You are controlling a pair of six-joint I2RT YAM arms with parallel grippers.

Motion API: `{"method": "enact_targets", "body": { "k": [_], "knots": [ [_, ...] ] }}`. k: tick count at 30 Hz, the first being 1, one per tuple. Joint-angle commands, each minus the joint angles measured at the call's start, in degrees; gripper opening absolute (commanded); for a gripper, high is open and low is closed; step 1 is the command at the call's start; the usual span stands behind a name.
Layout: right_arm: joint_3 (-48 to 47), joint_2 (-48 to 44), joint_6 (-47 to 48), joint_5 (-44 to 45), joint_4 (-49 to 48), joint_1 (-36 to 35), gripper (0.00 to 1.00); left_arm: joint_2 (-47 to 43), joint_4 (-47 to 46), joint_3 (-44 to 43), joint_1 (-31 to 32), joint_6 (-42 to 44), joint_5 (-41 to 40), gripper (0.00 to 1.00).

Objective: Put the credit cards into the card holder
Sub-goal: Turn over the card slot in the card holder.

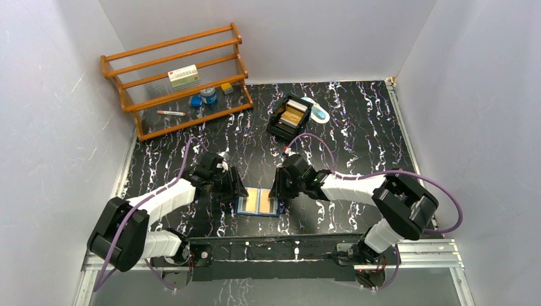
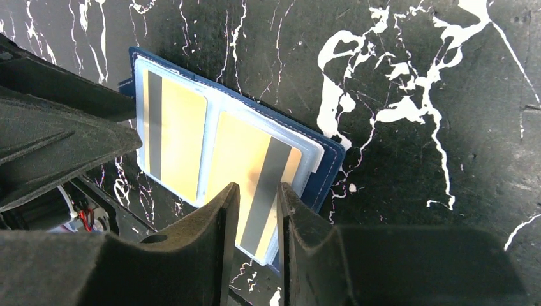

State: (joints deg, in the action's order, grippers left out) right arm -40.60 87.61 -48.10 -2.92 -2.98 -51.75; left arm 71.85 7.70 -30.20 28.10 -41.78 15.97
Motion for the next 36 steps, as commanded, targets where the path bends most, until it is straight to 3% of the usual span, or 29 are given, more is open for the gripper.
{"method": "enact_targets", "body": {
  "k": [1, 16, 21, 36],
  "knots": [
    [0.5, 0.1, 0.7, 1.1, -1.5, 0.1, 0.36, 0.7, 4.6, -3.0, -0.5, 4.5, -6.0, 0.55],
    [1.2, 1.6, 1.6, 1.1, -2.9, 0.4, 0.33, -4.4, 11.7, -7.0, -0.5, 3.8, -12.8, 0.58],
    [1.0, 1.2, 1.6, 0.4, -3.4, 0.4, 0.33, -1.2, 14.4, -9.5, -0.8, 5.3, -15.1, 0.59],
    [2.0, 2.1, 0.8, -3.0, -7.1, 0.4, 0.33, 6.0, 6.9, -6.9, -3.1, 4.9, -4.8, 0.59]
  ]
}}
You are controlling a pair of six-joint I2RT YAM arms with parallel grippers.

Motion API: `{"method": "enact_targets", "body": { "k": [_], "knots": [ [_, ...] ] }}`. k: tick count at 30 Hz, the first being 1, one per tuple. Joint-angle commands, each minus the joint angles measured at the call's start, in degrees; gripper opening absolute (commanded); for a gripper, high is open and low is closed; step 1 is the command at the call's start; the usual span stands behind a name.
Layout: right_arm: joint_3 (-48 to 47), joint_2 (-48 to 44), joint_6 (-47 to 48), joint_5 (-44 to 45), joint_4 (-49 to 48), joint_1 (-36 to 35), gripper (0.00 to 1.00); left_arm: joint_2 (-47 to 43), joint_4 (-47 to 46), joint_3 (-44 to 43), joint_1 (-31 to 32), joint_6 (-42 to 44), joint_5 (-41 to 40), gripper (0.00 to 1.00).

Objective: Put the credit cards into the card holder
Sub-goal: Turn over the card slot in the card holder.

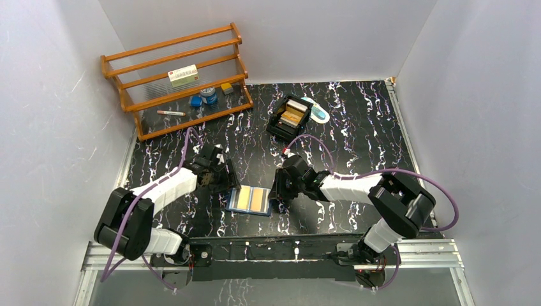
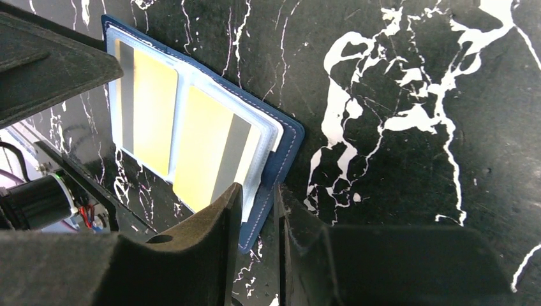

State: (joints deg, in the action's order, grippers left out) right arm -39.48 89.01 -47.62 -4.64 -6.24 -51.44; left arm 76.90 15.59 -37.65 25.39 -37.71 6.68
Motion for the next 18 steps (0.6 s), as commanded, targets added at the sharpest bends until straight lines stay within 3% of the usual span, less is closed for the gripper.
{"method": "enact_targets", "body": {
  "k": [1, 6, 10, 18],
  "knots": [
    [1.1, 0.9, 0.2, -1.5, -4.2, 0.1, 0.33, 0.9, -2.5, 1.0, -0.4, 0.8, 6.3, 0.59],
    [1.2, 2.2, -0.2, -2.0, -4.7, 0.1, 0.32, -1.3, -10.1, 3.9, -0.5, -1.7, 18.9, 0.54],
    [1.8, 2.7, -0.5, -1.8, -5.0, 0.1, 0.32, -3.7, -16.9, 6.9, -0.4, -5.6, 25.3, 0.41],
    [3.9, 2.3, -0.9, -1.2, -5.1, 0.1, 0.32, -5.5, -21.8, 9.8, -0.4, -8.8, 27.8, 0.16]
  ]
}}
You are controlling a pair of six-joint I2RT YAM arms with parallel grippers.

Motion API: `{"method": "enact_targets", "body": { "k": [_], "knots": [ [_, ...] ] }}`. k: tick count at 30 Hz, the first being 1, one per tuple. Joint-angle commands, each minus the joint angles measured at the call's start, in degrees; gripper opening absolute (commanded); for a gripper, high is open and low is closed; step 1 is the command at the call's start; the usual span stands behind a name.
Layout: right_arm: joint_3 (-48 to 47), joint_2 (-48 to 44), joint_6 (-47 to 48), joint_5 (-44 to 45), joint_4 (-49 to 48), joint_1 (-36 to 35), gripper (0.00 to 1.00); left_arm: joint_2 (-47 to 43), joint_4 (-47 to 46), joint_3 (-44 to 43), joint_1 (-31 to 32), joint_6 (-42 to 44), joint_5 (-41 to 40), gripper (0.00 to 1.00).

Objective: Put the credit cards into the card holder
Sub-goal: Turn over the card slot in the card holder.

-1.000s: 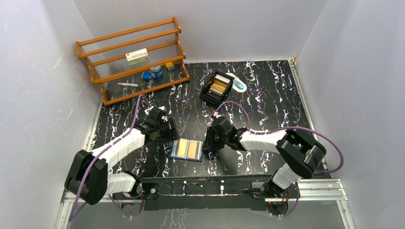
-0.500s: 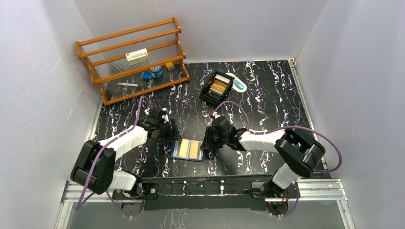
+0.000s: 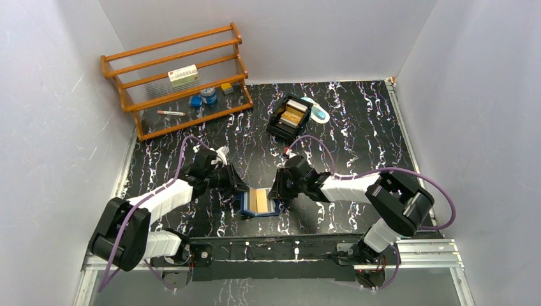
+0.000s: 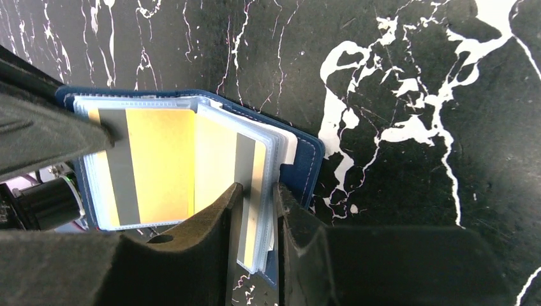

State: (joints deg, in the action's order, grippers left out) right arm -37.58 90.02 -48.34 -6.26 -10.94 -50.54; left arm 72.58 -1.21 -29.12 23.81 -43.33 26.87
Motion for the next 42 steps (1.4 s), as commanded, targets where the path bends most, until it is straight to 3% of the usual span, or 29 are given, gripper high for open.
{"method": "enact_targets", "body": {
  "k": [1, 8, 13, 19, 22, 24, 26, 29, 37, 42],
  "knots": [
    [2.3, 1.2, -0.2, 0.5, -0.3, -0.8, 0.32, -1.1, -5.7, 1.5, 1.1, -3.5, 8.0, 0.15],
    [3.1, -0.2, -0.2, 1.5, 0.2, -0.8, 0.32, -0.1, -11.8, 3.8, 1.1, -6.5, 11.1, 0.05],
    [3.1, -0.9, -0.2, 1.9, 0.6, -0.8, 0.32, -0.7, -11.2, 4.0, 1.1, -6.3, 10.6, 0.22],
    [3.6, -1.1, -0.2, 2.0, 0.4, -0.8, 0.32, -3.1, -12.1, 5.3, 1.1, -7.2, 10.1, 0.22],
    [3.7, -1.2, -0.3, 2.0, 0.1, -0.8, 0.32, -3.4, -11.5, 5.5, 1.1, -6.7, 9.7, 0.12],
    [3.7, -1.2, -0.2, 1.9, 0.0, -0.8, 0.32, -3.2, -11.4, 5.7, 1.1, -6.6, 9.8, 0.11],
    [3.8, -1.4, -0.2, 1.9, 0.0, -0.8, 0.32, -3.3, -11.5, 5.8, 1.2, -6.6, 9.7, 0.13],
    [3.9, -1.5, -0.2, 2.0, 0.0, -0.8, 0.32, -3.8, -11.4, 5.8, 1.1, -6.7, 9.5, 0.25],
    [4.1, -1.9, -0.2, 2.2, 0.0, -0.8, 0.32, -5.5, -10.5, 6.3, 1.2, -6.3, 9.1, 0.26],
    [4.1, -2.1, -0.2, 2.1, 0.0, -0.8, 0.32, -5.1, -10.9, 6.5, 1.1, -6.2, 9.1, 0.16]
  ]
}}
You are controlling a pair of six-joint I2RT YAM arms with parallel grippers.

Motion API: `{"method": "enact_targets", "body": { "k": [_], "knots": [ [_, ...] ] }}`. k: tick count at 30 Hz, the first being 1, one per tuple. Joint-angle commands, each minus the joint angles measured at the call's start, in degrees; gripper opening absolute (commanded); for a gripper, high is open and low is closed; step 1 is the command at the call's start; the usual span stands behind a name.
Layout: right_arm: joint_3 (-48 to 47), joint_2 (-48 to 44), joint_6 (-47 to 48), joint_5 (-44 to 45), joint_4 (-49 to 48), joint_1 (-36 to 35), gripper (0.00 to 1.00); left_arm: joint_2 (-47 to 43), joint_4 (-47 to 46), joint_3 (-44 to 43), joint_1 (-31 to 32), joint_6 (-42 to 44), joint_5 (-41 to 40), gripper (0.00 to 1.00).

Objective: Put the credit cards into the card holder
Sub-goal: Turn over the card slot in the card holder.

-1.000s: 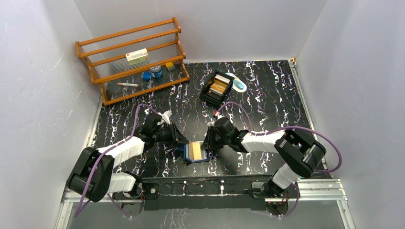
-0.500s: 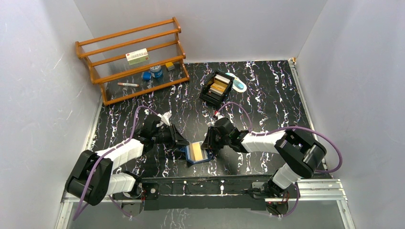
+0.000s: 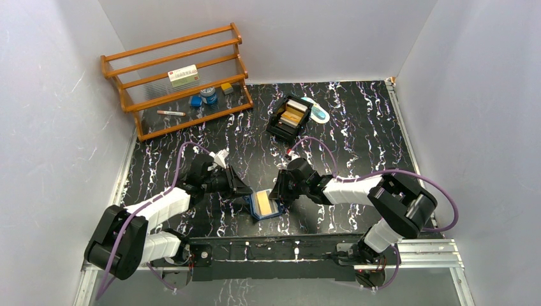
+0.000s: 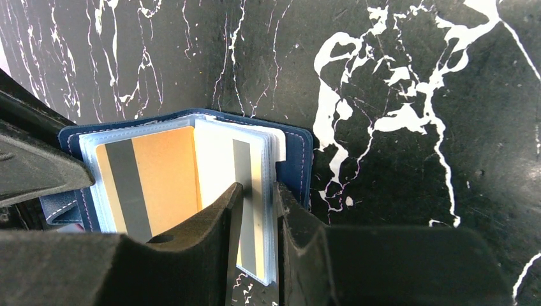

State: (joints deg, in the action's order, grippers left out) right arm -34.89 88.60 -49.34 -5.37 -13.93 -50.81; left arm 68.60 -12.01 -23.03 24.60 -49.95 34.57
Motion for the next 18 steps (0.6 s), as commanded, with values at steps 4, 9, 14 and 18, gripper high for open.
{"method": "enact_targets", "body": {
  "k": [4, 9, 14, 18],
  "knots": [
    [1.6, -0.9, 0.8, 1.3, 3.0, -0.6, 0.32, -0.4, 1.0, -0.1, 0.3, 1.2, 0.9, 0.12],
    [1.4, -1.0, 0.8, 1.5, 3.2, -0.5, 0.32, -0.5, 1.4, -1.0, 0.4, 2.2, 1.2, 0.0],
    [0.7, -0.2, 0.8, 1.0, 3.0, -0.5, 0.32, -0.5, -2.3, -1.6, 0.3, 0.8, 3.6, 0.0],
    [0.6, -0.5, 0.8, 1.1, 3.1, -0.5, 0.32, 0.9, -3.5, -1.4, 0.4, 0.9, 4.2, 0.03]
  ]
}}
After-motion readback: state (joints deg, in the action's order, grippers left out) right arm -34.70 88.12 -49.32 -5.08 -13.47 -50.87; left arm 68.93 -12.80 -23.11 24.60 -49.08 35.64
